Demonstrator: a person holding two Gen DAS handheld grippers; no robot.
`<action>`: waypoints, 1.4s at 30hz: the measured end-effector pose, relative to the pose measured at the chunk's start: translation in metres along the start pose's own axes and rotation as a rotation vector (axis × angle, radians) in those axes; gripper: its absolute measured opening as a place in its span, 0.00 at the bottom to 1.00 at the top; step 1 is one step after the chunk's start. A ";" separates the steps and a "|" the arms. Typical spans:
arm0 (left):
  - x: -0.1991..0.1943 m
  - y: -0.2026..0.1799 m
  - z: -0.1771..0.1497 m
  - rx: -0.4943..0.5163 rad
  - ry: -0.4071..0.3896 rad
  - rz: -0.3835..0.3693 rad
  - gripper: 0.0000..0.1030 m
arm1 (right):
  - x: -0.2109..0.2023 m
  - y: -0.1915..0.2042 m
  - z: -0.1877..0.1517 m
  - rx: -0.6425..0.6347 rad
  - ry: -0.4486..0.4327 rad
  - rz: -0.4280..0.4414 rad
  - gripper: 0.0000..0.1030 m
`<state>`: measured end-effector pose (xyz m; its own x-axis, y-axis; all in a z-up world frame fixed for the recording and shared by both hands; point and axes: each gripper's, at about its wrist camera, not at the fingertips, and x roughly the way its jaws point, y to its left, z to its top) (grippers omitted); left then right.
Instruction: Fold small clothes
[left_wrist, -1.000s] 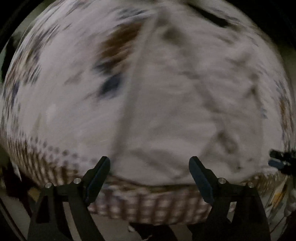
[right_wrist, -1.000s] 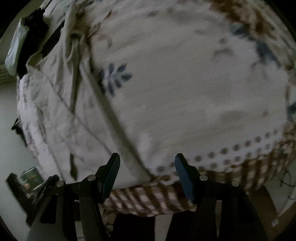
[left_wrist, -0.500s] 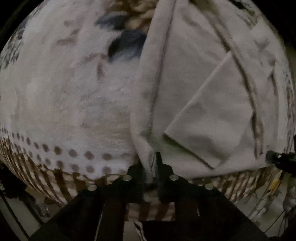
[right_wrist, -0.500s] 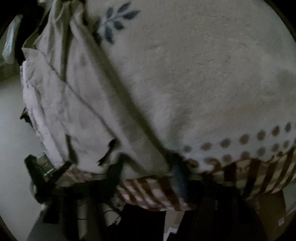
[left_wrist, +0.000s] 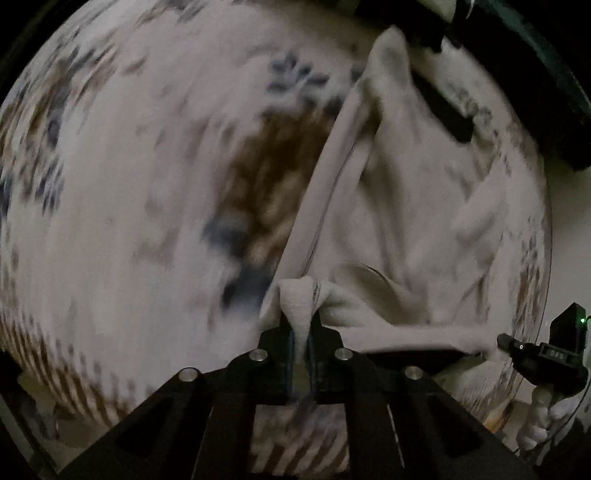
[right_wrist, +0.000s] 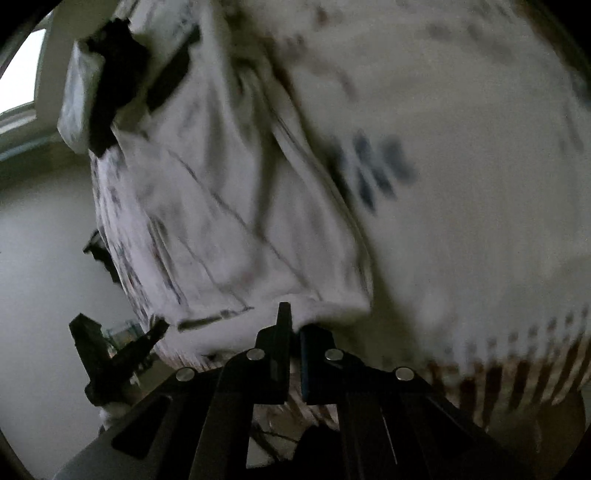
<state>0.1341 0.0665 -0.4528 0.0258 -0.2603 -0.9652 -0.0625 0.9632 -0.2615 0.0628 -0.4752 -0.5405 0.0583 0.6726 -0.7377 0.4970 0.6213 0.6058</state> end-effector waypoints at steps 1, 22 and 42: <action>0.001 0.002 0.014 -0.005 -0.013 -0.013 0.06 | 0.007 0.019 0.008 -0.005 -0.015 -0.003 0.04; 0.046 0.042 0.085 -0.080 -0.057 -0.082 0.45 | -0.016 0.060 0.072 -0.107 -0.231 -0.171 0.50; 0.091 -0.011 0.093 0.119 -0.040 0.067 0.45 | 0.029 0.122 0.075 -0.293 -0.381 -0.475 0.03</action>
<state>0.2296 0.0381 -0.5365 0.0660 -0.1948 -0.9786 0.0535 0.9800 -0.1914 0.1899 -0.4105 -0.5102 0.2192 0.1443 -0.9650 0.2917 0.9341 0.2059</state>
